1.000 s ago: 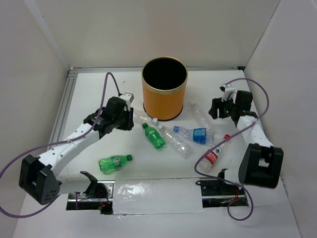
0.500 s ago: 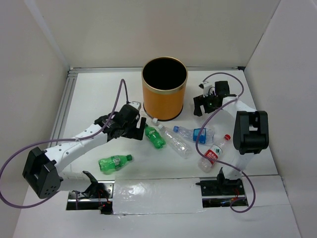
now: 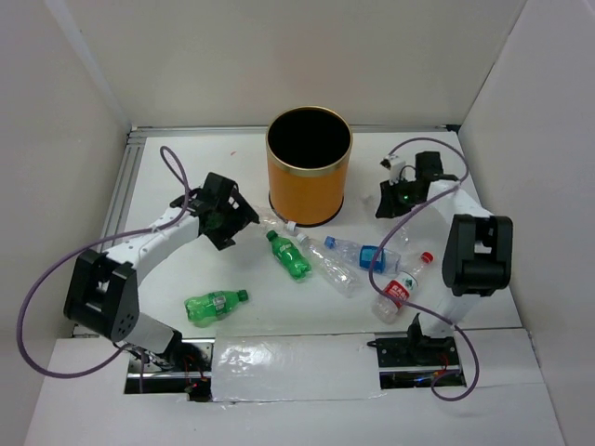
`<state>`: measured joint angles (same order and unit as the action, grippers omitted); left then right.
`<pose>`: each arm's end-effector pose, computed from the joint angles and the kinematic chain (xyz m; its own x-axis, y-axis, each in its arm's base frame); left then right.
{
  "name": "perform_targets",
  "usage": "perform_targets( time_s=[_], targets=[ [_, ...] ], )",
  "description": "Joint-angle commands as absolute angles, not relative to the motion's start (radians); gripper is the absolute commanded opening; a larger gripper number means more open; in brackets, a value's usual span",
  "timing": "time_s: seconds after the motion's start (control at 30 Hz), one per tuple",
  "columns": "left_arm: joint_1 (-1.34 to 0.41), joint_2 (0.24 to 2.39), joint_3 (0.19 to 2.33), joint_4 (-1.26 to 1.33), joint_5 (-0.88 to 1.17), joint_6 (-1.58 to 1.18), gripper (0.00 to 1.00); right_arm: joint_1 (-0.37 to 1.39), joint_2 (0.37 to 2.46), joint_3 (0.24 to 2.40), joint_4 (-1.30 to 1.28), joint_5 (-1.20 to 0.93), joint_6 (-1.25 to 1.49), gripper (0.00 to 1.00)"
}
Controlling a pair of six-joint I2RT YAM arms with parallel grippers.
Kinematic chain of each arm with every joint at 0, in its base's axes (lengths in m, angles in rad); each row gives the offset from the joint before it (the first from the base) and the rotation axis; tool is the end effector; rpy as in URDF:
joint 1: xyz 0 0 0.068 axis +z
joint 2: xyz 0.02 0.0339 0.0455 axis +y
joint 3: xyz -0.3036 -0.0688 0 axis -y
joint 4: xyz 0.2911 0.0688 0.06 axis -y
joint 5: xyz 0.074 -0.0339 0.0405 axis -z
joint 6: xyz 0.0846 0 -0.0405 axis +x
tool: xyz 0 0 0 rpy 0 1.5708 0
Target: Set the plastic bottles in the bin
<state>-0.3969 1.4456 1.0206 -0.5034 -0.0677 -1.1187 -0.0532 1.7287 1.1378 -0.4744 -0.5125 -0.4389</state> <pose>0.3406 -0.1366 0.2225 -0.6359 -0.7066 -0.3104 -0.5121 0.6872 -0.5153 0.4161 0.0194 0.1717 -0.7098 -0.3331 -0.6207 -0.5440 0.8190 0.1826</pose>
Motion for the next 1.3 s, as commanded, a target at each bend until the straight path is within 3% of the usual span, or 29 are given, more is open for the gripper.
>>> perform_targets(
  time_s=[0.0,0.2,0.3,0.47,0.67,0.8,0.83,0.87,0.9,0.93,0.97,1.0,1.03,1.07,1.27],
  targets=[
    [-0.373,1.503,1.100,-0.472,0.000,-1.346,1.00,-0.123,1.536,1.322,-0.615,-0.694,-0.509,0.03],
    [-0.324,1.630,1.150,-0.408,0.038,-1.434,1.00,-0.135,1.391,1.544,-0.526,-0.889,-0.450,0.03],
    [-0.301,1.698,1.199,-0.435,0.048,-1.462,1.00,-0.100,1.404,1.612,-0.340,-1.001,-0.320,0.02],
    [-0.272,1.802,1.268,-0.474,0.025,-1.462,1.00,0.063,1.531,1.687,-0.037,-1.028,-0.169,0.03],
    [-0.262,1.945,1.341,-0.541,-0.006,-1.389,1.00,0.216,1.762,1.882,0.031,-1.005,-0.150,0.10],
    [-0.262,1.989,1.350,-0.551,-0.028,-1.355,0.89,0.310,1.856,1.973,0.052,-0.957,-0.161,0.10],
    [-0.252,1.999,1.350,-0.551,-0.028,-1.345,0.83,0.319,1.891,1.986,0.052,-0.957,-0.161,0.11],
    [-0.252,1.999,1.350,-0.551,-0.028,-1.324,0.65,0.328,1.905,1.999,0.043,-0.948,-0.161,0.11],
    [-0.241,2.011,1.350,-0.551,-0.017,-1.313,0.54,0.339,1.919,2.020,0.032,-0.948,-0.161,0.16],
    [-0.241,2.011,1.336,-0.551,-0.008,-1.293,0.32,0.339,1.930,2.020,-0.003,-0.948,-0.170,0.39],
    [-0.241,2.011,1.336,-0.542,-0.008,-1.279,0.32,0.339,1.930,2.020,-0.003,-0.948,-0.185,0.39],
    [-0.229,1.994,1.325,-0.541,-0.008,-1.264,0.14,0.339,1.930,1.997,-0.020,-0.948,-0.195,0.62],
    [-0.229,1.981,1.307,-0.531,-0.008,-1.246,0.06,0.339,1.930,1.982,-0.037,-0.948,-0.195,0.93],
    [-0.219,1.941,1.307,-0.531,-0.008,-1.229,0.00,0.339,1.902,1.967,-0.064,-0.948,-0.212,1.00],
    [-0.210,1.686,1.307,-0.509,-0.083,-1.057,0.00,0.226,1.766,1.947,-0.175,-0.936,-0.198,1.00]
  ],
)
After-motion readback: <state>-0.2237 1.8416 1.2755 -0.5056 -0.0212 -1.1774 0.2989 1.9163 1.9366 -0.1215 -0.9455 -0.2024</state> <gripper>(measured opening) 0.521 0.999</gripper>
